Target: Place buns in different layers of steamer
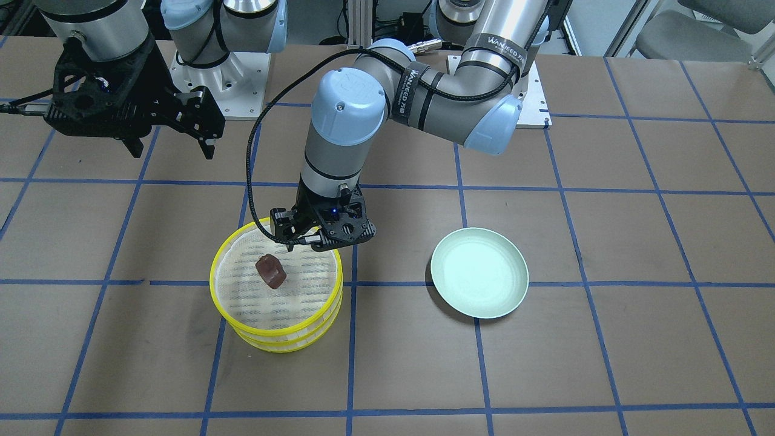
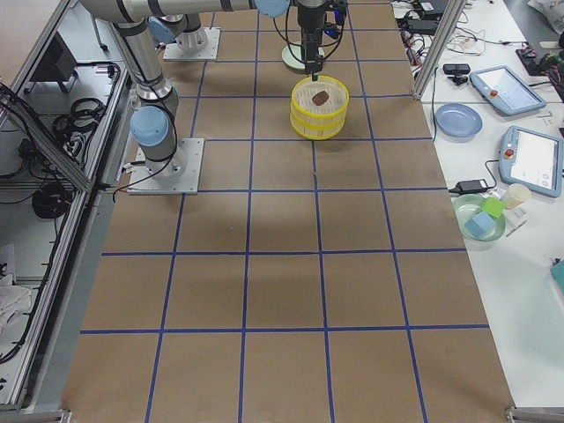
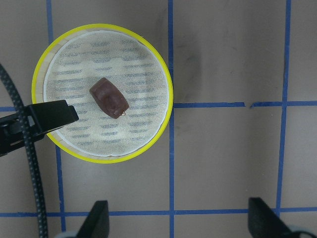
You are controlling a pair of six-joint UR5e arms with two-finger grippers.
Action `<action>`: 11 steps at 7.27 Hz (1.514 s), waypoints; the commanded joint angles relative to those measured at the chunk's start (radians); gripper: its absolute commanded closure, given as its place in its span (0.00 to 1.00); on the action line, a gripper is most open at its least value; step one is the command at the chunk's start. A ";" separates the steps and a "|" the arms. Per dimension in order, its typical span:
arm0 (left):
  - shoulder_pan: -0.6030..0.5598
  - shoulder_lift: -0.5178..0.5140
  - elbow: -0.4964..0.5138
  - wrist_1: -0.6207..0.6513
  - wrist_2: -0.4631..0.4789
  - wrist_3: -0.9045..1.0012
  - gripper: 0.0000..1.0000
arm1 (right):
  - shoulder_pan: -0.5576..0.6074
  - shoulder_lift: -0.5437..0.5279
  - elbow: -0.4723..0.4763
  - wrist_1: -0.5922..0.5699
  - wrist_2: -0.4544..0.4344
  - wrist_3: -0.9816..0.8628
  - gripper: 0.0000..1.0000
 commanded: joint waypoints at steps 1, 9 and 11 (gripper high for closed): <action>0.050 0.052 -0.008 -0.044 0.031 0.143 0.00 | 0.000 0.000 0.001 0.000 -0.003 0.001 0.00; 0.412 0.400 0.032 -0.581 0.171 0.706 0.00 | 0.000 -0.001 0.007 -0.019 0.001 0.005 0.00; 0.418 0.422 0.035 -0.602 0.174 0.707 0.00 | 0.000 0.000 0.007 -0.020 0.001 0.005 0.00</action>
